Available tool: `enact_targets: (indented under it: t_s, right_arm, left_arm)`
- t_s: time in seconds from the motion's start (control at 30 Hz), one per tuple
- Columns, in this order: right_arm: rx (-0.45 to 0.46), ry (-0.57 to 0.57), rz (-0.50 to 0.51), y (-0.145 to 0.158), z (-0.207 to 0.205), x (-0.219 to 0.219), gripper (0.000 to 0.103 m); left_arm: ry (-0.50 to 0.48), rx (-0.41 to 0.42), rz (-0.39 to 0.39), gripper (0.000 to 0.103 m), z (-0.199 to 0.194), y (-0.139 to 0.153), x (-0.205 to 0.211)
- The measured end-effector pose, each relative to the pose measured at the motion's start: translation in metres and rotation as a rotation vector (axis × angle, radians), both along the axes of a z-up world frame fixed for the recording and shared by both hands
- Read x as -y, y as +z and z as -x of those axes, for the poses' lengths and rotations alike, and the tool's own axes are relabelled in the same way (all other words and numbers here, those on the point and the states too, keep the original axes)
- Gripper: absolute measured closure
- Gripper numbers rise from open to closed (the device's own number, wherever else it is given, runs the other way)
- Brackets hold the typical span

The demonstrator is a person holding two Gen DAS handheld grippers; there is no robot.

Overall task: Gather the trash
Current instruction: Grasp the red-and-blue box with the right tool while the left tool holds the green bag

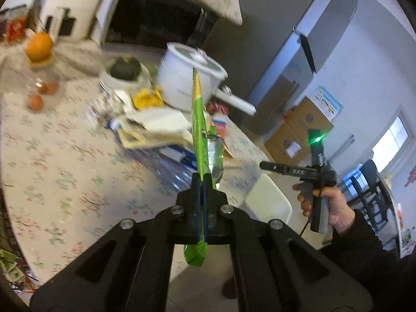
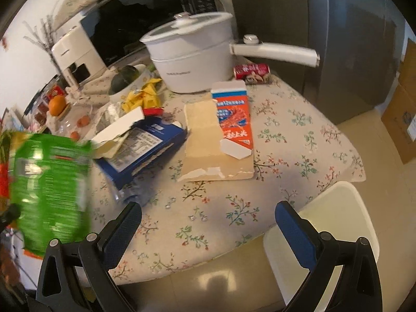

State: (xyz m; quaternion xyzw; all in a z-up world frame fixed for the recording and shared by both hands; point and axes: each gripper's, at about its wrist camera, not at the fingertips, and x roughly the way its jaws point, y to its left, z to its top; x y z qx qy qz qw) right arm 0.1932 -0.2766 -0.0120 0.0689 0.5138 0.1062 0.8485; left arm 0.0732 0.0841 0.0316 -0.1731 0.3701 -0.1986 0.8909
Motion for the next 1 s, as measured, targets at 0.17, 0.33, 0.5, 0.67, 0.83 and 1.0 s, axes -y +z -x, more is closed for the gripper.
enact_targets:
  t_s: [0.17,0.33,0.5,0.67,0.83,1.0]
  right_arm:
    - [-0.100,-0.118,-0.073,-0.034,-0.037,0.026,0.011]
    - [-0.180,-0.225,-0.196,-0.071,-0.067,0.046,0.025]
    - [-0.245,-0.277,-0.295,-0.096,-0.079,0.044,0.038]
    - [-0.237,-0.288,-0.360,-0.102,-0.084,0.039,0.057]
    - [-0.207,-0.318,-0.400,-0.101,-0.080,0.041,0.090]
    - [-0.057,-0.269,-0.324,-0.049,-0.063,0.049,0.099]
  left_arm:
    - [0.056,0.047,0.012,0.101,0.001,0.009,-0.012]
    - [0.067,0.074,-0.002,0.101,0.000,0.008,-0.011]
    - [0.070,0.062,-0.001,0.101,-0.002,0.005,-0.013]
    - [0.080,0.061,-0.012,0.101,0.000,0.005,-0.014]
    - [0.089,0.076,-0.009,0.101,0.003,0.008,-0.012]
    - [0.081,0.107,0.000,0.101,0.006,0.017,-0.005]
